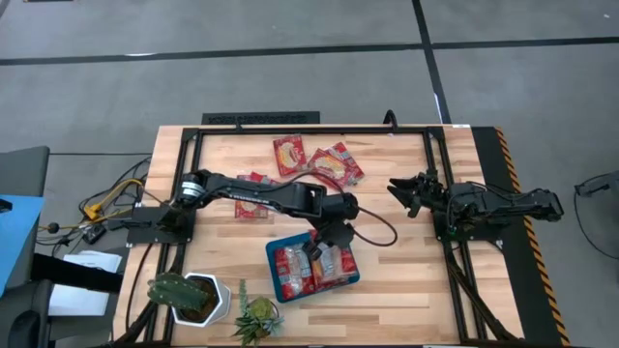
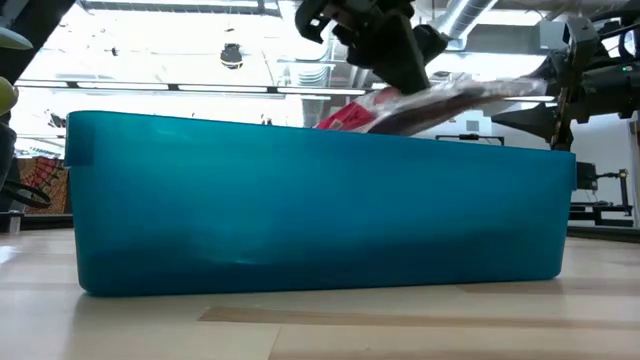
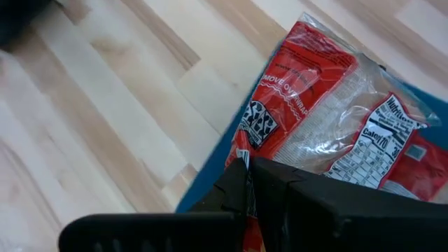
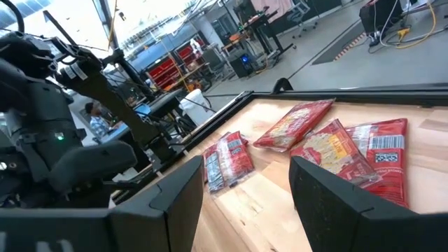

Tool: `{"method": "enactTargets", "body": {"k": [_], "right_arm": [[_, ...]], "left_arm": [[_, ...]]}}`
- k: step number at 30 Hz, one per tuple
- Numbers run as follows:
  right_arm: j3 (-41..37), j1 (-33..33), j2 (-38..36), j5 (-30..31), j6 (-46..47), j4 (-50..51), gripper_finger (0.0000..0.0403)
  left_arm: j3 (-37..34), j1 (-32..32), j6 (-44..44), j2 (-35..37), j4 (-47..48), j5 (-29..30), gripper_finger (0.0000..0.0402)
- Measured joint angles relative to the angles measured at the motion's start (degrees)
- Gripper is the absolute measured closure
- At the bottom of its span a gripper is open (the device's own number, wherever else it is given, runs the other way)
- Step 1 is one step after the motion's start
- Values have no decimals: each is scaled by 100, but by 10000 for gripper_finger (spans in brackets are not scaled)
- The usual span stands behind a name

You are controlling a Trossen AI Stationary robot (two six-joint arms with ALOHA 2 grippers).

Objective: Sort popcorn bags into baskets
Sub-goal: Put the popcorn bag into the blue bin

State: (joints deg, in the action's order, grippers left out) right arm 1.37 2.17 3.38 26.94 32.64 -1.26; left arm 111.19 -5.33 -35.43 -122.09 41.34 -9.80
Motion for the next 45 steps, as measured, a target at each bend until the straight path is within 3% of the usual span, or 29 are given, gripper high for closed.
{"method": "enactTargets", "body": {"k": [15,40,45], "right_arm": [[0,0,-1,1,-5,0,168],[-2,-2,0,7,-10,-5,168],[-2,-2,-1,9,-11,-4,168]], "left_arm": [[-452,-24,207,7,-366,-157,401],[-458,125,178,-246,-486,-764,401],[-458,130,209,-272,-423,-858,385]]}}
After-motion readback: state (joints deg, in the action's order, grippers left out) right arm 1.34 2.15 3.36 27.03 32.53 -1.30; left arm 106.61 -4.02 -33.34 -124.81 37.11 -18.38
